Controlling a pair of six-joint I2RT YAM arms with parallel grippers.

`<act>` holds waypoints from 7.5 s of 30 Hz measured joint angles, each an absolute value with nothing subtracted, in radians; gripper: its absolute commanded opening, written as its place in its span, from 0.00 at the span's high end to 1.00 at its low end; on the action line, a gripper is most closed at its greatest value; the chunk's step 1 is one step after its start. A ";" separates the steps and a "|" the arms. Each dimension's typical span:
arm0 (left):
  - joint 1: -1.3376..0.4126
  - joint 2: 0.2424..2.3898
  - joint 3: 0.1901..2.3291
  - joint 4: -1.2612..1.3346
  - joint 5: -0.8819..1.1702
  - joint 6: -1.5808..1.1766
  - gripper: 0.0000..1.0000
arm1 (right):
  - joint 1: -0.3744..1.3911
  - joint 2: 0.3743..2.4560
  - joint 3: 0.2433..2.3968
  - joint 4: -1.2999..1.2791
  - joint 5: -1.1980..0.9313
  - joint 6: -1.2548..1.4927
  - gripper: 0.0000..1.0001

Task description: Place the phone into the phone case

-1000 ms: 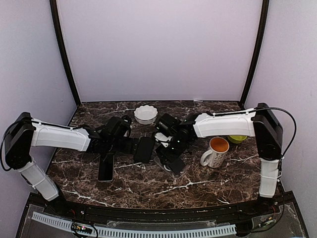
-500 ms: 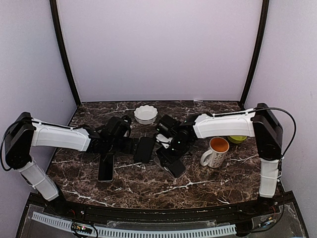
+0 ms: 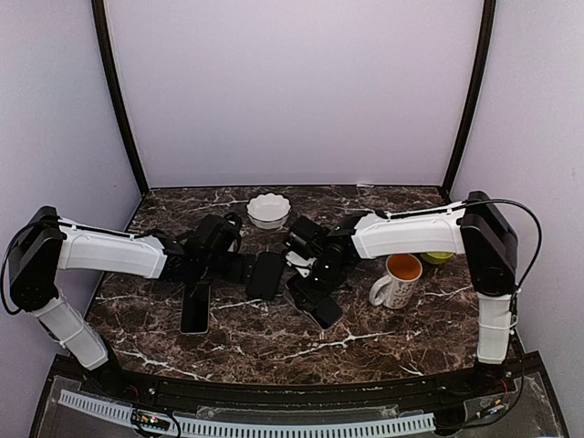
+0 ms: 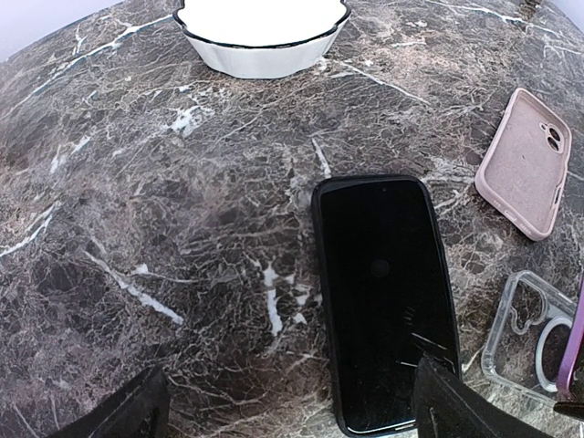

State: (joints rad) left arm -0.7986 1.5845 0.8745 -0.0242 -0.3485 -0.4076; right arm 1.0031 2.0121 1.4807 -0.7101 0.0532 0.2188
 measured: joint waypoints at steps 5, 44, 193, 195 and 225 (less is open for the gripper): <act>-0.799 1.584 0.875 -0.024 -0.348 -0.408 0.05 | 1.008 2.012 1.470 -0.703 0.068 0.227 0.51; -0.812 1.569 0.873 -0.023 -0.239 -0.385 0.09 | 0.929 1.938 1.419 -0.752 -0.006 0.274 0.63; -0.964 1.101 0.671 0.541 0.594 -0.238 1.00 | 1.088 1.301 1.160 -0.173 -0.505 0.129 0.49; -0.964 1.102 0.671 0.542 0.595 -0.239 1.00 | 1.088 1.318 1.160 -0.176 -0.504 0.132 0.72; -0.870 1.082 0.663 0.248 0.191 -0.356 0.01 | 1.059 1.527 0.927 0.019 -0.467 0.607 1.00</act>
State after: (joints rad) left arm -0.8703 1.0817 0.6628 0.2481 0.1913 -0.3565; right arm 1.0592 1.5272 0.9272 0.0189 -0.4667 0.6075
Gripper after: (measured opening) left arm 0.986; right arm 0.092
